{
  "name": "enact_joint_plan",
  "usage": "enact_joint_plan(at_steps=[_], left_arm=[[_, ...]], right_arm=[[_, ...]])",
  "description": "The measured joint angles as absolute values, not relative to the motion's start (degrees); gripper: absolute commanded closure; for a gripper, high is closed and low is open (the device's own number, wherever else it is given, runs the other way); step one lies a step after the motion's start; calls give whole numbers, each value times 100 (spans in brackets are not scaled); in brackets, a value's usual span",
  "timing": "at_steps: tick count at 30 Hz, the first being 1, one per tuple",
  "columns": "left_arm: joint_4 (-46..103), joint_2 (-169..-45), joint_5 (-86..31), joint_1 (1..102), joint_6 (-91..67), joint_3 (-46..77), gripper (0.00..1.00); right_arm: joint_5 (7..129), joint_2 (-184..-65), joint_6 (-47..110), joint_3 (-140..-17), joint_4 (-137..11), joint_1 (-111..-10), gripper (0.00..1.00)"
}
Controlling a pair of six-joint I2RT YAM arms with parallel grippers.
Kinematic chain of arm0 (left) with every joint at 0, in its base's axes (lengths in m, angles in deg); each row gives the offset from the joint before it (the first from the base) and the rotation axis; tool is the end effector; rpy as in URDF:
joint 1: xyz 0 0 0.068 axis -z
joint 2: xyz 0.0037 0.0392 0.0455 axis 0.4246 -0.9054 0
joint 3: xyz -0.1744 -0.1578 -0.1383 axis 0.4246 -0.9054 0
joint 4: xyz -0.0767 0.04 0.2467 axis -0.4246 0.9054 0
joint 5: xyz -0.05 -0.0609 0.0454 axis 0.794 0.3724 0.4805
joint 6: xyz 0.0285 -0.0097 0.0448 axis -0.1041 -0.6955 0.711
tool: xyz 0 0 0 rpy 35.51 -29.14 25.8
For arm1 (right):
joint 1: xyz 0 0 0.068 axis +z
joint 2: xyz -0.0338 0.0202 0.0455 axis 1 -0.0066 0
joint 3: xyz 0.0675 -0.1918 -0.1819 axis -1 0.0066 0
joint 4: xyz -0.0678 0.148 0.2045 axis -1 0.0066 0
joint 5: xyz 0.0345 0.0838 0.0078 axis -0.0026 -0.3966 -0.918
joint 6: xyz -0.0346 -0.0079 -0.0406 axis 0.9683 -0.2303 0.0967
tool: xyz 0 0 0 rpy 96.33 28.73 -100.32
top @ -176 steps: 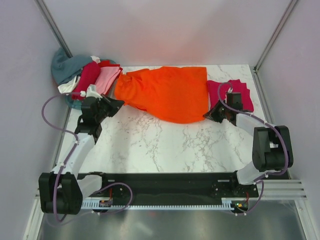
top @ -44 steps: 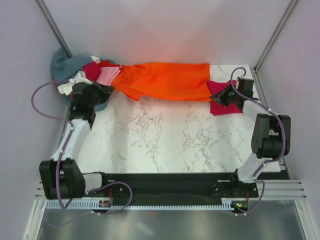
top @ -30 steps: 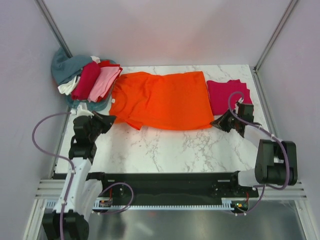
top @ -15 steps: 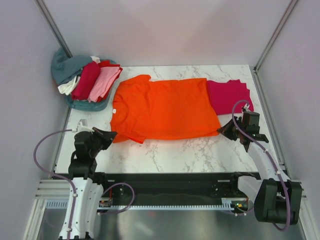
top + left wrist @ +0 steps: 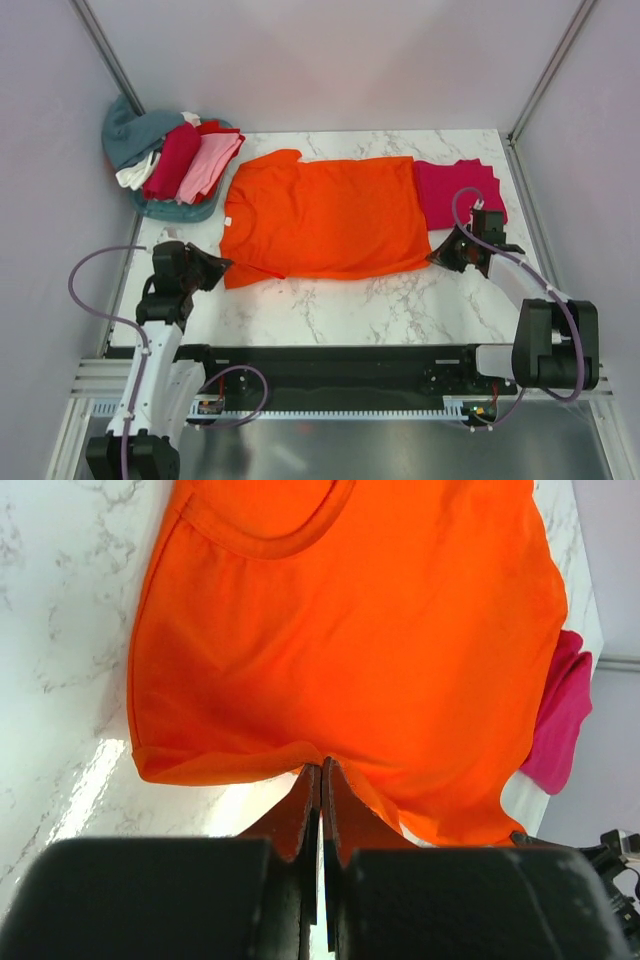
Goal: Fold and stack the t-shirts
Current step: Flatten the tshirt out, then fold the tshirt
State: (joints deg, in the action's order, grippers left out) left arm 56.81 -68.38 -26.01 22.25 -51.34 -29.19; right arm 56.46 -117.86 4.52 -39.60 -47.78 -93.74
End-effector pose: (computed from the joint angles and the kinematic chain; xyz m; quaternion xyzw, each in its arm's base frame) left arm 0.1488 0.0013 0.2275 -0.3640 0.8092 -0.2538 0.3852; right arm 0.2425 -0.0055 0.1779 0.2554 0.9030 0.2336 0.2544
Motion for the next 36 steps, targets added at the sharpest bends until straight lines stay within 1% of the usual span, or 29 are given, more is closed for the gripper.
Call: enact_joint_plan(at_steps=[4, 10, 23, 27, 36], left_arm=[[5557, -7524, -2754, 2225, -5077, -2462, 98], [5345, -8208, -2962, 2225, -4983, -1848, 98], [4750, -9609, -2988, 2225, -4861, -1292, 98], [4612, -9848, -2990, 2225, -4841, -1059, 98], [4357, -10119, -3036, 2225, -4846, -1035, 98]], right_arm=[[5694, -12166, 266, -4403, -4979, -9103, 100], [5821, -12540, 34, -4935, -5090, -9053, 100], [5941, -13519, -193, -5938, -5130, -9022, 100], [5948, -13762, -239, -6071, -5132, -9022, 100], [5950, -14052, -285, -6288, -5132, -9022, 100]])
